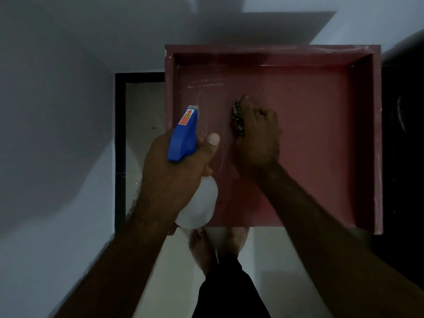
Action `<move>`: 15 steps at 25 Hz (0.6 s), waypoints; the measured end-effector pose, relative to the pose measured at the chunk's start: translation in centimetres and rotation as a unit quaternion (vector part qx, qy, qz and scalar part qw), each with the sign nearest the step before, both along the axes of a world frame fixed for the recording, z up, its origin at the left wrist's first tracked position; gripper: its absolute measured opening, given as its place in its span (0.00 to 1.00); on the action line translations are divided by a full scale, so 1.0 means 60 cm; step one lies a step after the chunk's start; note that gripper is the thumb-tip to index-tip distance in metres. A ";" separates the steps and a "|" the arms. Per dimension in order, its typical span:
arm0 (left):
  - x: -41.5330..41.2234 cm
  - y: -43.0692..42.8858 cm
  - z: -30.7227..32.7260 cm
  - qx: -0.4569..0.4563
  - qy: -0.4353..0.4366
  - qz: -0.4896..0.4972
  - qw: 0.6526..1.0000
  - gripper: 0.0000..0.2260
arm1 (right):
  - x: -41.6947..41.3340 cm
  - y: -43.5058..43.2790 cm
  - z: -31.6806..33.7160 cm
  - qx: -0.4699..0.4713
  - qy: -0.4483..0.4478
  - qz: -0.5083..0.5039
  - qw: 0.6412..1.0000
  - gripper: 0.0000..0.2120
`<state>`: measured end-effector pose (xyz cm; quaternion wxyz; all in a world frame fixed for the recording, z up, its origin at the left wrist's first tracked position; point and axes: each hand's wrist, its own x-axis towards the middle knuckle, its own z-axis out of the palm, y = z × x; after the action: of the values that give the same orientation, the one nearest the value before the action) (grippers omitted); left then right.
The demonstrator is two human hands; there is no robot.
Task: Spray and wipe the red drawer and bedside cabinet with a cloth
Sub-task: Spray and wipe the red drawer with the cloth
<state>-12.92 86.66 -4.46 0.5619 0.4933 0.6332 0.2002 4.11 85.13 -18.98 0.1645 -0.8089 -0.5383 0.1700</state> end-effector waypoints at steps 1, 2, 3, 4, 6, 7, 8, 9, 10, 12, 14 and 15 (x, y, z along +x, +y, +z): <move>-0.001 -0.001 -0.001 -0.001 0.000 0.001 1.000 0.14 | -0.012 -0.005 0.000 0.003 -0.001 0.027 1.000 0.35; -0.001 -0.002 -0.002 -0.002 0.003 0.001 1.000 0.13 | -0.022 -0.009 -0.001 0.007 -0.004 0.054 0.999 0.35; -0.002 -0.004 -0.003 -0.001 0.007 -0.001 1.000 0.13 | -0.027 -0.014 -0.002 0.010 -0.006 0.078 0.997 0.34; -0.002 -0.006 -0.002 -0.002 0.008 -0.003 1.000 0.13 | -0.027 -0.018 -0.004 0.014 -0.008 0.093 0.995 0.33; -0.005 -0.010 0.001 0.003 0.005 -0.004 1.000 0.16 | -0.012 -0.028 -0.005 0.011 -0.007 0.093 0.996 0.33; -0.009 -0.012 0.002 0.007 0.002 -0.006 1.000 0.17 | -0.002 -0.033 -0.004 0.005 -0.003 0.070 0.998 0.35; -0.013 -0.013 0.003 0.012 -0.002 -0.011 1.000 0.17 | 0.008 -0.036 -0.004 0.000 0.007 0.037 0.999 0.37; -0.018 -0.014 0.003 0.019 -0.002 -0.016 1.000 0.16 | 0.011 -0.038 -0.003 -0.006 0.014 0.005 1.000 0.39; -0.024 -0.014 0.003 0.022 -0.004 -0.017 1.000 0.15 | 0.004 -0.040 -0.001 -0.014 0.015 -0.017 1.000 0.40; -0.033 -0.016 0.006 0.026 0.000 -0.014 1.000 0.15 | -0.022 -0.045 0.006 -0.024 0.015 -0.009 1.000 0.38; -0.041 -0.019 0.007 0.028 0.001 -0.010 1.000 0.17 | -0.045 -0.051 0.007 -0.025 0.014 0.056 0.998 0.35; -0.046 -0.022 0.010 0.031 0.002 -0.010 0.999 0.17 | -0.052 -0.056 0.008 -0.026 0.009 0.093 0.995 0.33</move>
<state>-15.65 85.36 -3.87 0.5471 0.5173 0.6224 0.2135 0.97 81.76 -18.49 0.1316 -0.7577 -0.6053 0.2056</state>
